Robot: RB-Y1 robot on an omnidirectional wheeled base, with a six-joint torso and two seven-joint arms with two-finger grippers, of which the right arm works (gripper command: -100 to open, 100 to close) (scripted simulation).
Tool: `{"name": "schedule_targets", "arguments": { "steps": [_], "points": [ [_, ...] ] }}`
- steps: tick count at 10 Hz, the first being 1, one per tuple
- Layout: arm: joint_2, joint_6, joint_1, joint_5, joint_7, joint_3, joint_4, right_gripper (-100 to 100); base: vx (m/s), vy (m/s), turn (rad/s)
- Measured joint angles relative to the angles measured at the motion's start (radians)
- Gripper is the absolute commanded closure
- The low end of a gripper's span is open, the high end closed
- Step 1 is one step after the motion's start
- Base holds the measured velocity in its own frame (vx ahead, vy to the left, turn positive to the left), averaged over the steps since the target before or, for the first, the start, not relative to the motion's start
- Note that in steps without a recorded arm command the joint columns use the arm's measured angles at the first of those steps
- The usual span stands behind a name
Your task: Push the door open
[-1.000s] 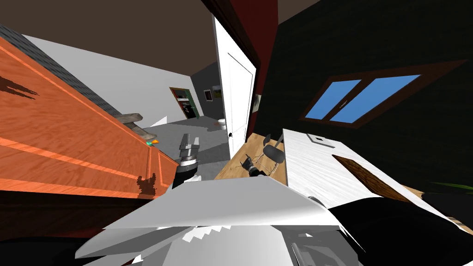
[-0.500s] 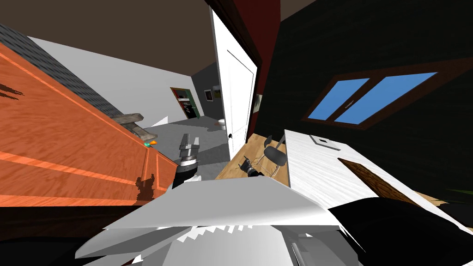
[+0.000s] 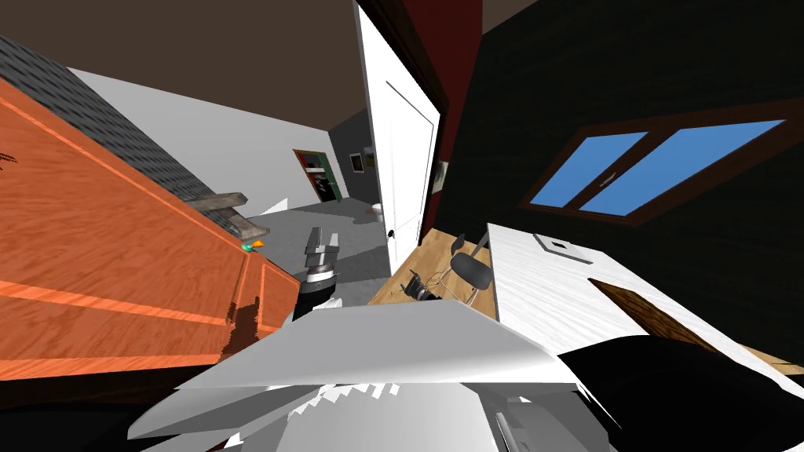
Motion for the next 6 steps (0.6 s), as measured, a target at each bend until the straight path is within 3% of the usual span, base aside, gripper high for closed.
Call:
{"name": "schedule_targets", "arguments": {
  "steps": [2, 6],
  "points": [
    [-0.002, 0.020, -0.001, -0.041, 0.018, 0.006, 0.015, -100, 0.066, -0.025, 0.028],
    [0.001, 0.078, -0.003, -0.160, 0.091, 0.024, 0.068, -100, 0.090, -0.036, 0.035]
  ]
}}
